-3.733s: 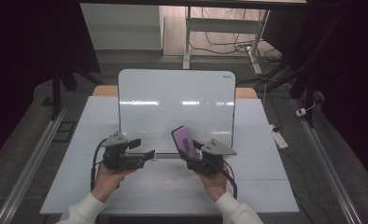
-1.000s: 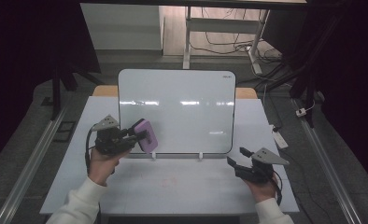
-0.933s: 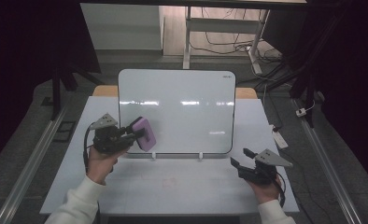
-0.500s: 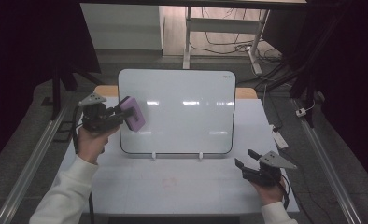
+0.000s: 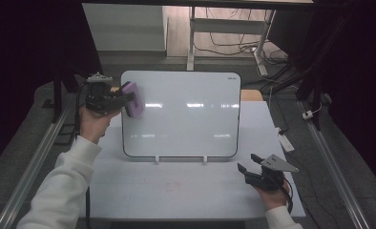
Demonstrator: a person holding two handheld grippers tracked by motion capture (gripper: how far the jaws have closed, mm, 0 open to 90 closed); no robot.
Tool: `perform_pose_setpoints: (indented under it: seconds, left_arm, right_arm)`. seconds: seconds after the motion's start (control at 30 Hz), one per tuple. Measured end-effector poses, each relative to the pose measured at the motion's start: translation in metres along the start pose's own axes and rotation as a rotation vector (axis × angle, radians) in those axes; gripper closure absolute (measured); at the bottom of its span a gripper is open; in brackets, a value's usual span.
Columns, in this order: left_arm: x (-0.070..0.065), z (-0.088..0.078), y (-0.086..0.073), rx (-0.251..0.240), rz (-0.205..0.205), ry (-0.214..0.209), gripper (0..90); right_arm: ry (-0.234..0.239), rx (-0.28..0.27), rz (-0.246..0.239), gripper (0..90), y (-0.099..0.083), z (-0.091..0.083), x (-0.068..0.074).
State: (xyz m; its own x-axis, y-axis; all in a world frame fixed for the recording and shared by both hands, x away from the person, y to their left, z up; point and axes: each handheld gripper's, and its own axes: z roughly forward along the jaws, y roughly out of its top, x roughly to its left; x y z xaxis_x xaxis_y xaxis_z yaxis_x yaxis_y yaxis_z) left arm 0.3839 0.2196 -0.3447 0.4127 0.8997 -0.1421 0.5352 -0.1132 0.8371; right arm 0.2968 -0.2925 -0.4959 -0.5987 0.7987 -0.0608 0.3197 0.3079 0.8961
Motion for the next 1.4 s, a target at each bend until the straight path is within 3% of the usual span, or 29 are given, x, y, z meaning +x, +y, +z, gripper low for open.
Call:
perform_pose_setpoints:
  seconds: [0.2,0.33,0.6,0.97,1.23,1.4]
  left_arm:
    - [0.006,0.010,0.009,-0.007,-0.060,-0.019,61.5]
    - [0.002,0.019,0.012,-0.031,-0.069,-0.016,61.6]
    - [-0.006,0.036,0.012,-0.047,-0.036,0.033,61.2]
    - [-0.015,0.041,0.007,-0.059,0.002,0.052,51.1]
    - [-0.014,0.026,0.006,-0.112,0.006,-0.007,44.9]
    - [-0.016,0.007,-0.008,-0.139,0.036,-0.106,41.8]
  right_arm:
    - [0.001,0.011,0.001,32.1,-0.001,0.002,0.000]
    - [0.001,0.021,0.006,32.0,-0.002,0.003,-0.001]
    - [-0.002,0.020,0.008,32.0,-0.003,0.003,-0.002]
    - [-0.010,0.015,0.003,31.9,-0.002,0.002,-0.001]
    - [-0.012,0.014,0.003,31.9,-0.002,0.002,-0.003]
    - [-0.001,0.010,-0.001,31.9,-0.003,0.001,-0.004]
